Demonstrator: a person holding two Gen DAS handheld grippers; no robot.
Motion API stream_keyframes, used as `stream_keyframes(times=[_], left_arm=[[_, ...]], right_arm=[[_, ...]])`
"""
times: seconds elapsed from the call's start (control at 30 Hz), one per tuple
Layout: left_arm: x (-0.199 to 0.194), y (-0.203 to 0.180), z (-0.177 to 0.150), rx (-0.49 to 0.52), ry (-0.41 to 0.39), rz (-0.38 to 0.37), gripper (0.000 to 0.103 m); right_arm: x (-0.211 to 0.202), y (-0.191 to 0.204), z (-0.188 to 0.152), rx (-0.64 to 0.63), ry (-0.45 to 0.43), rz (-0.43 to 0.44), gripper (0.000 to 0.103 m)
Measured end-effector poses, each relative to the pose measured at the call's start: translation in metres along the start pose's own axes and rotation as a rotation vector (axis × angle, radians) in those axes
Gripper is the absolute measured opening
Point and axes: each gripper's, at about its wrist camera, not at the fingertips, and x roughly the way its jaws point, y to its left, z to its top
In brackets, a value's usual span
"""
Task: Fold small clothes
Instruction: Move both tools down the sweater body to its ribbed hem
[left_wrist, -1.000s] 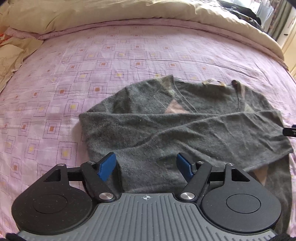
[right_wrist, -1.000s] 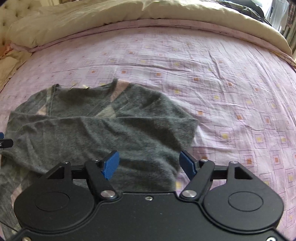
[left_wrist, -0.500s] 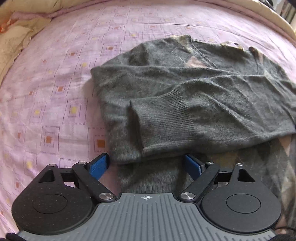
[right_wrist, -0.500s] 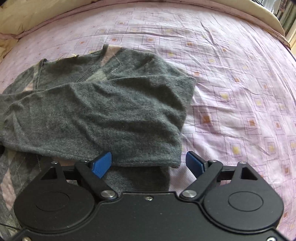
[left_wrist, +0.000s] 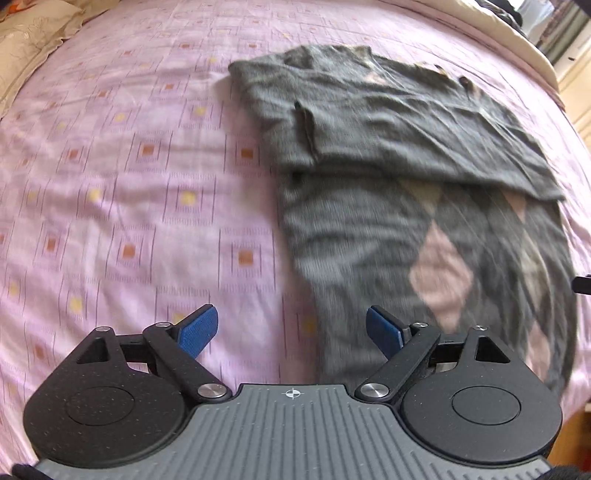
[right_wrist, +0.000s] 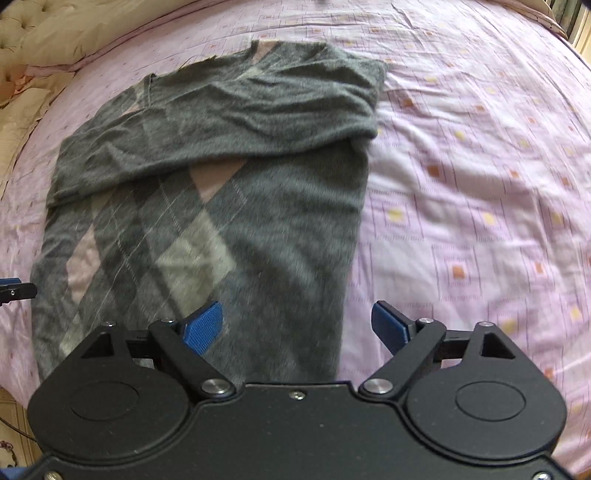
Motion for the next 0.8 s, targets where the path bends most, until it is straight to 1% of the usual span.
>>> stream_keyframes(times=[0.17,0.3,0.4,0.6,0.7,0.8], left_arm=[[-0.01,-0.007,-0.037,0.042,0.032,-0.04,0.087],[-0.013,-0.016,-0.063,0.036,0.063,-0.084,0.087],[-0.011,-0.026,-0.081,0.036,0.083,-0.098,0.087],[-0.009,-0.04,-0.106,0.009,0.098,-0.096,0.087],[-0.005,-0.046,-0.115,-0.012,0.087,-0.09,0.087],[-0.004,-0.054,-0.12,-0.008,0.058,-0.055,0.088]], right_arm=[[-0.008,0.01,-0.034,-0.011,0.057,0.039,0.089],[-0.01,0.012,-0.055,-0.007,0.097,0.079,0.089],[-0.008,0.014,-0.07,-0.01,0.124,0.108,0.089],[-0.001,0.009,-0.096,-0.014,0.164,0.136,0.089],[0.003,0.004,-0.103,-0.004,0.171,0.146,0.089],[0.005,0.003,-0.106,-0.014,0.157,0.17,0.095]])
